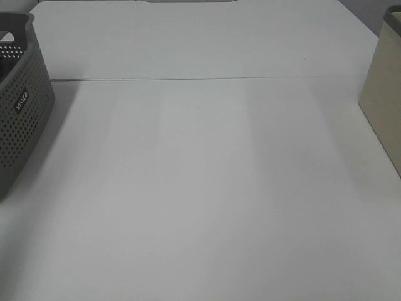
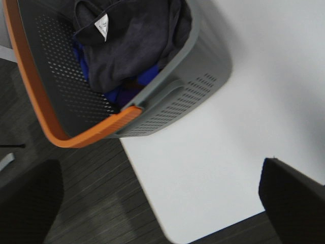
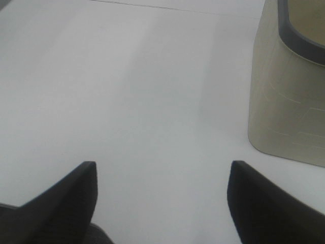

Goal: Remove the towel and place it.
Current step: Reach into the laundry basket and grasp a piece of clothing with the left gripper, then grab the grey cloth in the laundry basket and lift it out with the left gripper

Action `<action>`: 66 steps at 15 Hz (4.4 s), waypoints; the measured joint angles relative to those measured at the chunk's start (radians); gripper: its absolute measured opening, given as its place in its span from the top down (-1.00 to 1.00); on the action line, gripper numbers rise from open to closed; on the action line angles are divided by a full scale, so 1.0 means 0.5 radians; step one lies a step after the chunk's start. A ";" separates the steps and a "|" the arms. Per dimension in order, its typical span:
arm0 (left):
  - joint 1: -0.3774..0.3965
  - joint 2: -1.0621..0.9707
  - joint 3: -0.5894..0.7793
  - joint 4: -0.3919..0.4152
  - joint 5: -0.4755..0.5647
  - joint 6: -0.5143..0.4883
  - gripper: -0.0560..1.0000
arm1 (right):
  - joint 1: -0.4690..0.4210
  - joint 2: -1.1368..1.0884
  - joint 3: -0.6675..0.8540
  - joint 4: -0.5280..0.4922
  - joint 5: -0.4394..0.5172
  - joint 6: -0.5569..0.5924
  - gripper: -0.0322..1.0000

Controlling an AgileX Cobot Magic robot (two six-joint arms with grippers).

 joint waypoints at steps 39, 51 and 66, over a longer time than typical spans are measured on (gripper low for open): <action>0.302 2.648 -1.444 0.252 -0.226 0.708 -0.43 | 0.000 0.000 0.000 0.000 0.000 0.000 -0.42; 0.302 2.654 -1.562 0.140 -0.332 0.806 -0.34 | 0.000 0.000 0.000 0.000 0.000 0.000 -0.42; 0.402 2.706 -1.562 0.032 -0.340 0.830 0.20 | 0.000 0.000 0.000 0.000 0.000 0.000 -0.42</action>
